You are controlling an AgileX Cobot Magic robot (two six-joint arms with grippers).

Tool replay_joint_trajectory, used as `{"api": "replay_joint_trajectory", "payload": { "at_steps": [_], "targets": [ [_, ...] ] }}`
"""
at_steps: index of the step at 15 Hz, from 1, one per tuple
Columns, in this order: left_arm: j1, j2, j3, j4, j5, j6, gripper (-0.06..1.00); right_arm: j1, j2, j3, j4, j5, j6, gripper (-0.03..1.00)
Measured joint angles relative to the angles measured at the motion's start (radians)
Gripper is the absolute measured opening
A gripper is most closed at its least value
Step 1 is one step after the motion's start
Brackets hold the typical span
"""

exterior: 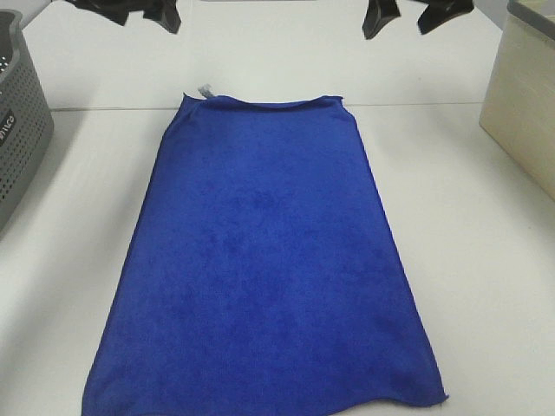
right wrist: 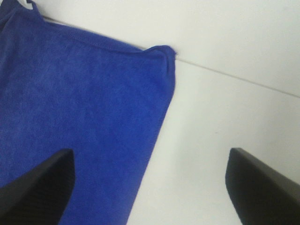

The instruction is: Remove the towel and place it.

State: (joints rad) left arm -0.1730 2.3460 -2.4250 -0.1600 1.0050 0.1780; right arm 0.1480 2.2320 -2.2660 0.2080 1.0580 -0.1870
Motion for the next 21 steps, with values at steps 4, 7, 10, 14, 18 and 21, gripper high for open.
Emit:
{"api": "replay_joint_trajectory", "payload": {
  "at_steps": [4, 7, 10, 14, 18, 21],
  "targets": [
    [0.153, -0.151, -0.01, 0.1, 0.151, -0.107, 0.79, -0.117, -0.148, 0.0, 0.01, 0.083, 0.05, 0.85],
    [0.29, -0.169, -0.01, 0.102, 0.205, -0.106, 0.79, -0.175, -0.201, 0.001, -0.01, 0.151, 0.067, 0.85],
    [0.277, -0.208, 0.028, 0.091, 0.207, -0.093, 0.79, -0.172, -0.268, 0.094, -0.028, 0.152, 0.072, 0.85],
    [0.266, -0.492, 0.381, 0.112, 0.206, -0.084, 0.79, -0.172, -0.621, 0.512, -0.098, 0.152, 0.089, 0.84],
    [0.266, -0.923, 0.843, 0.165, 0.181, -0.093, 0.79, -0.172, -1.079, 0.966, -0.108, 0.159, 0.092, 0.83],
    [0.266, -1.232, 1.133, 0.179, 0.087, -0.095, 0.79, -0.172, -1.392, 1.239, -0.102, 0.164, 0.1, 0.83]
  ]
}}
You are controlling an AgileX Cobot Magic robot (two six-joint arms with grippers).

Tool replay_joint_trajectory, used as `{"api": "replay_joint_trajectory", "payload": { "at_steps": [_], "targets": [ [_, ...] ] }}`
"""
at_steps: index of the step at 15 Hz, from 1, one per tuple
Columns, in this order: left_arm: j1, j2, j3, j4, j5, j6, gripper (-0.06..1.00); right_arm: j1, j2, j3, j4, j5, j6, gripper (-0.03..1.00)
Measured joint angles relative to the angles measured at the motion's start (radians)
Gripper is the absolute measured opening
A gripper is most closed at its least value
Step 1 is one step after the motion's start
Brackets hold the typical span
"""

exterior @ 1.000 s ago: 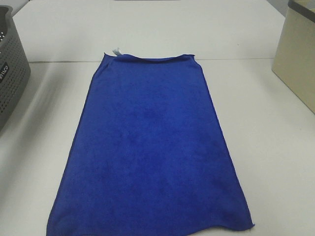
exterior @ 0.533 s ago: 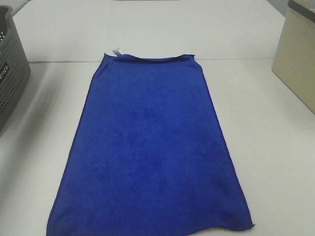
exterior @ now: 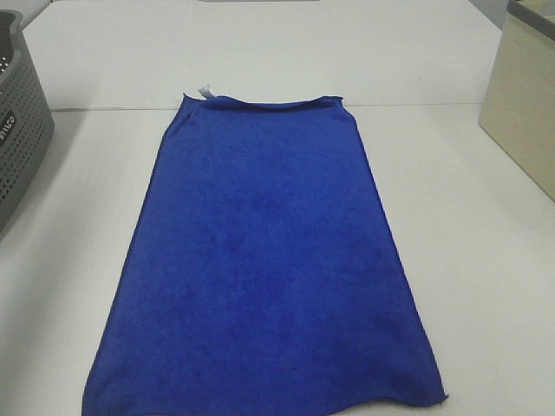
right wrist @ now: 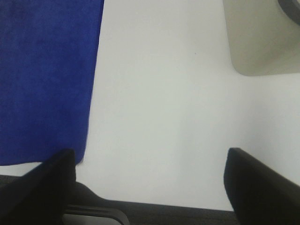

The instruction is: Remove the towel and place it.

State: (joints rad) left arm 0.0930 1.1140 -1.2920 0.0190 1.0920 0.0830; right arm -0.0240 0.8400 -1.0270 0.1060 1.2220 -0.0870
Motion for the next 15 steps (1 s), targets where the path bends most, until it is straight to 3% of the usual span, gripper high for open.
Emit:
{"api": "replay_joint_trajectory", "payload": {
  "at_steps": [1, 8, 12, 15],
  "targets": [
    [0.0, -0.129, 0.123, 0.0, -0.023, 0.0, 0.79, 0.0, -0.144, 0.101, 0.001, 0.001, 0.015, 0.83],
    [0.0, -0.756, 0.619, 0.044, -0.094, 0.0, 0.79, 0.0, -0.672, 0.447, 0.008, -0.018, -0.001, 0.83],
    [0.0, -1.106, 0.74, 0.029, -0.052, 0.0, 0.79, 0.0, -0.844, 0.53, 0.05, -0.013, -0.036, 0.83],
    [0.0, -1.119, 0.77, -0.059, -0.013, 0.075, 0.79, 0.0, -0.844, 0.552, 0.074, -0.063, -0.09, 0.83]
  ]
}}
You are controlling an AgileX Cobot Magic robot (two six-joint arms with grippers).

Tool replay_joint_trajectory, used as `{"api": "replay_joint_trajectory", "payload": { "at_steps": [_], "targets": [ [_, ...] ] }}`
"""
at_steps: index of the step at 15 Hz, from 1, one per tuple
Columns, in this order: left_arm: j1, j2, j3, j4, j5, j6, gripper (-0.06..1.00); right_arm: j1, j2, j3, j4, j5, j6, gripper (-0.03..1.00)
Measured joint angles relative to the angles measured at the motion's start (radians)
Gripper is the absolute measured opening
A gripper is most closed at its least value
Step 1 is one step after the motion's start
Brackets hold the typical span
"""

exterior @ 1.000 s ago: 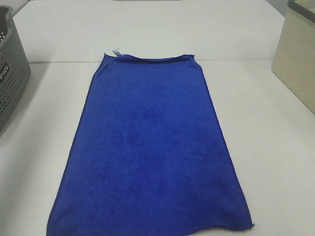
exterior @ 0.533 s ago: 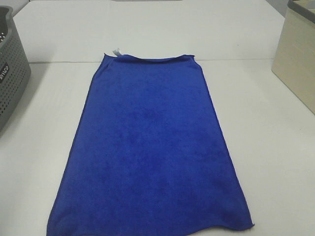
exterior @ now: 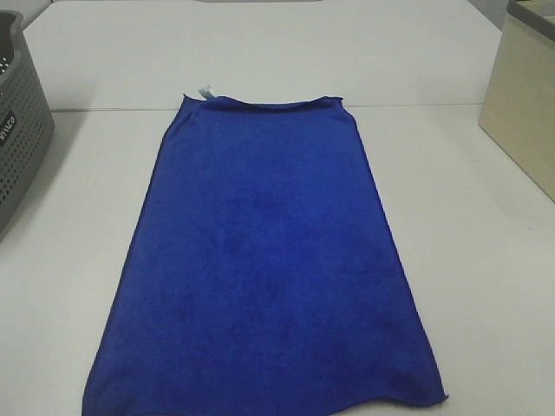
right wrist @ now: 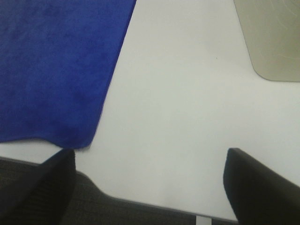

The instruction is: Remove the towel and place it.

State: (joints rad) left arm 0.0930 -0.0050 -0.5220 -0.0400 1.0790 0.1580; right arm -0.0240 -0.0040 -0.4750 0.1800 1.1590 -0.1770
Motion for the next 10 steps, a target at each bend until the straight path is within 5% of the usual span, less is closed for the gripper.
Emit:
{"api": "replay_joint_trajectory", "payload": {
  "at_steps": [5, 10],
  "targets": [
    [0.0, -0.001, 0.001, -0.029, 0.001, 0.041, 0.79, 0.0, 0.0, 0.016, 0.012, -0.038, 0.001, 0.83],
    [0.0, -0.001, 0.002, -0.03, 0.001, -0.05, 0.79, 0.0, 0.0, 0.016, 0.019, -0.039, 0.002, 0.83]
  ]
}}
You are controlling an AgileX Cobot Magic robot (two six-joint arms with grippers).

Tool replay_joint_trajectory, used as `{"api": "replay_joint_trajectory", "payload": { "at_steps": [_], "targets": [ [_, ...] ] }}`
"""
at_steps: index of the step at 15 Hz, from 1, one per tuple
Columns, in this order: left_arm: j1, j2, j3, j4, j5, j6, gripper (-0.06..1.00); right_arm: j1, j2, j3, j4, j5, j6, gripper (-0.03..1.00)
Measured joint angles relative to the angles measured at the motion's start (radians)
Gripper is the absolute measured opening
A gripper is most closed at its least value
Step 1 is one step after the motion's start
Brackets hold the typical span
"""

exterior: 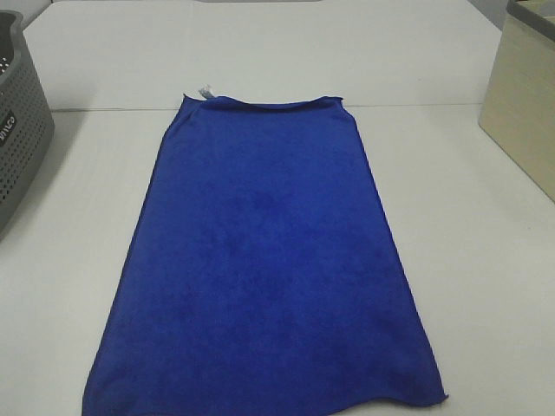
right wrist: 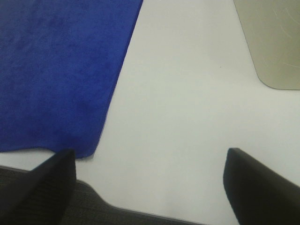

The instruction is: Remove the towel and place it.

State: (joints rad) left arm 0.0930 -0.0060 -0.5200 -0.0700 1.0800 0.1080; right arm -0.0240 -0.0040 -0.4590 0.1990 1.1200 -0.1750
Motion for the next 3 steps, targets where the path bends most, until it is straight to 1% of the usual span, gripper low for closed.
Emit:
{"api": "replay_joint_trajectory", "payload": {
  "at_steps": [3],
  "targets": [
    [0.0, 0.0, 0.0, 0.0, 0.0, 0.0, 0.79, 0.0, 0.0, 0.0, 0.001, 0.0, 0.0, 0.83]
  ]
}}
